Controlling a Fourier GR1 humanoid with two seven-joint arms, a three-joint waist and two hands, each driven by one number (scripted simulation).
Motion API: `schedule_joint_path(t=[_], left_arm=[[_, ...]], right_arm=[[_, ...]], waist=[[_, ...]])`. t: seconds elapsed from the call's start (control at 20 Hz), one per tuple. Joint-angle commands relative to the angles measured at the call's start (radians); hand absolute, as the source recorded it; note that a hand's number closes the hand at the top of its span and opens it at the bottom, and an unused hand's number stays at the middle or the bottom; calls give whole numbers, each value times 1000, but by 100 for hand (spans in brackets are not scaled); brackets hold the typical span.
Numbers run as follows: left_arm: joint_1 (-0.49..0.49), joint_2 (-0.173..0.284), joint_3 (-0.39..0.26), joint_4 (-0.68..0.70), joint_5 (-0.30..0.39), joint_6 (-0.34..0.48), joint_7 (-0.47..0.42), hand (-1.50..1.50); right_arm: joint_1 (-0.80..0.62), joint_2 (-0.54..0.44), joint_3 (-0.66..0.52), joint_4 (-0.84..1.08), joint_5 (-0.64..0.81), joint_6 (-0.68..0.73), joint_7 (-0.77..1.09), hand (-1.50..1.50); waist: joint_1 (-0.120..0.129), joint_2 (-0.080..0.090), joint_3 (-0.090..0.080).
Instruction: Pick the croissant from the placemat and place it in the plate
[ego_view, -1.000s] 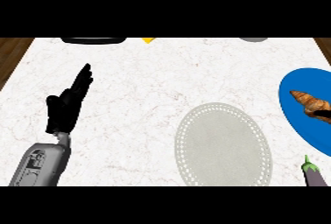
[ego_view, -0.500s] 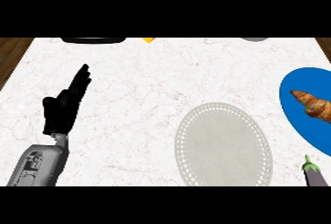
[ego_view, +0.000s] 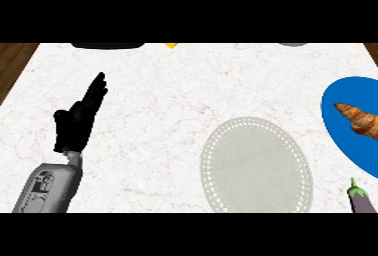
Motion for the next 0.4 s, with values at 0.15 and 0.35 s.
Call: schedule_joint_path(t=[0.15,0.35], left_arm=[[-13,10,22,-2,17,-10,8,0],[13,-13,-20,-45,-13,5,28,0]], right_arm=[[64,-28,-29,6,-25,77,-71,-150],[94,-56,-25,1,-22,117,-55,-150]], waist=[[2,2,4],[3,-5,3]])
